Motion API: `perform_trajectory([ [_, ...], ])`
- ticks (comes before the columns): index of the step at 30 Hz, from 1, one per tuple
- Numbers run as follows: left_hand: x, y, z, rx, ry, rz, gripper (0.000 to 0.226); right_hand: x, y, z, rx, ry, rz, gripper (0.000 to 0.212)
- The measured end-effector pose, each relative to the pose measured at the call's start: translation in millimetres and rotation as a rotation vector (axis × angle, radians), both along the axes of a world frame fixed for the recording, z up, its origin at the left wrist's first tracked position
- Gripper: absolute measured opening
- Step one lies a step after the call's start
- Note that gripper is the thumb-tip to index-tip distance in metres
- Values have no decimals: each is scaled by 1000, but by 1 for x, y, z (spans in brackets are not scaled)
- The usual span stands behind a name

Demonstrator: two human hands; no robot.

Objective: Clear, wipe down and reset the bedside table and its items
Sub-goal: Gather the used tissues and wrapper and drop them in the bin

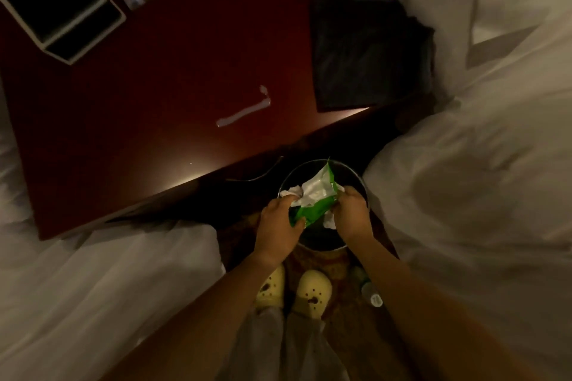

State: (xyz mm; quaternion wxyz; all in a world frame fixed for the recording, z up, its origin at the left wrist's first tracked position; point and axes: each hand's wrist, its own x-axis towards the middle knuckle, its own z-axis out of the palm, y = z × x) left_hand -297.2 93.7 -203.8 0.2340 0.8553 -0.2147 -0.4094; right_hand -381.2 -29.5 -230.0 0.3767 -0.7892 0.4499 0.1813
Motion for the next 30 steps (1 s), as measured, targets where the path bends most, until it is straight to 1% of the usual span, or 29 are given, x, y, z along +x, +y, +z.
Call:
perform_trajectory([
  [2,0,-2,-29,12,37,13,47,0,0,-26,25,-20,-66,30],
  [4,1,-6,-54,26,67,22,50,-1,-1,-47,39,13,-99,27],
  [7,1,-14,-85,62,112,-7,60,-3,-6,-70,78,79,-14,32],
  [10,-2,-21,-99,111,202,0,76,-6,-13,-79,106,120,28,41],
  [12,-5,-27,-99,82,274,46,83,-8,-19,-78,123,148,8,43],
  [13,-6,-30,-97,66,280,65,85,-9,-22,-74,127,161,-1,45],
  [16,-3,-37,-86,69,251,90,84,-10,-29,-60,110,211,-8,46],
  [18,0,-39,-77,87,246,65,82,-7,-35,-49,88,228,13,44],
  [24,-1,-36,-51,71,230,-25,79,1,-40,-13,40,204,70,48],
  [27,-7,-31,-34,57,270,-30,74,1,-38,4,33,181,73,43],
  [30,-9,-27,-17,58,258,-43,74,1,-38,20,12,156,73,40],
])
